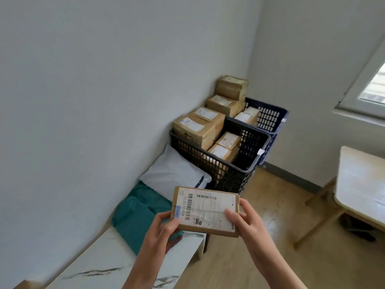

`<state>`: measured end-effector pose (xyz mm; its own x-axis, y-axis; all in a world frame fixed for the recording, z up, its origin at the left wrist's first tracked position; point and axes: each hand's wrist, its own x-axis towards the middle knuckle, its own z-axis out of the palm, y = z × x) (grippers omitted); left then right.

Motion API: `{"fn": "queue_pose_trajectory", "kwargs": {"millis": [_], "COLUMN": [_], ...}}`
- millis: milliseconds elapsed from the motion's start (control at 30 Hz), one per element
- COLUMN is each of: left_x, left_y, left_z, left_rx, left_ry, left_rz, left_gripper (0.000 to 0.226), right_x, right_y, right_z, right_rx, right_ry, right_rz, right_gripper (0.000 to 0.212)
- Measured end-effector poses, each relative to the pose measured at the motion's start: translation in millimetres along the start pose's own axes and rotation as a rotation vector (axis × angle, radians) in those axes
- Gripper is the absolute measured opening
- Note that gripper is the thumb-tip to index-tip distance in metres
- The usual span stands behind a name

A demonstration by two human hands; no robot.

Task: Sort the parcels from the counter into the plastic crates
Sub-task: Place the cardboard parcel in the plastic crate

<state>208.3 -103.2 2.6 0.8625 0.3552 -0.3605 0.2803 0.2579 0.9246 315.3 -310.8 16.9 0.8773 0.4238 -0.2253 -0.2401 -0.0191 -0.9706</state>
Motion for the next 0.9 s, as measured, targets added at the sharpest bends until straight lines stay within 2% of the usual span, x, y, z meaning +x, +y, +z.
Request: {"fn": "queue_pose_trajectory", "kwargs": {"millis": [67, 200, 267, 467, 667, 800, 900], "left_x": [12.1, 39.0, 51.6, 80.6, 121.5, 168.5, 212.8], "left_y": [4.2, 14.8, 22.3, 35.2, 39.2, 45.6, 58.8], "left_z": [33.3, 103.9, 140.0, 228.9, 275.3, 297.0, 318.2], "left_rx": [0.018, 0.053, 0.069, 0.144, 0.174, 0.212, 0.211], "left_ry": [-0.052, -0.113, -0.136, -0.209, -0.241, -0.279, -0.31], "left_rz": [-0.015, -0.005, 0.013, 0.052, 0.053, 0.023, 0.017], "left_gripper": [0.084, 0.085, 0.082, 0.066, 0.078, 0.076, 0.078], "right_x": [3.2, 13.8, 18.8, 31.7, 65.3, 108.9, 152.6], "right_y": [-10.7, -29.6, -36.9, -52.8, -62.6, -74.7, -88.4], "right_z": [-36.5, -107.2, -140.1, -224.0, -276.5, -303.9, -326.9], "right_rx": [-0.009, -0.018, -0.024, -0.024, -0.089, -0.146, -0.192], "right_ry": [0.018, 0.056, 0.091, 0.174, 0.155, 0.157, 0.164], "right_rz": [-0.02, -0.033, -0.046, -0.054, -0.051, 0.002, 0.016], "right_gripper": [0.075, 0.049, 0.043, 0.042, 0.046, 0.029, 0.031]}}
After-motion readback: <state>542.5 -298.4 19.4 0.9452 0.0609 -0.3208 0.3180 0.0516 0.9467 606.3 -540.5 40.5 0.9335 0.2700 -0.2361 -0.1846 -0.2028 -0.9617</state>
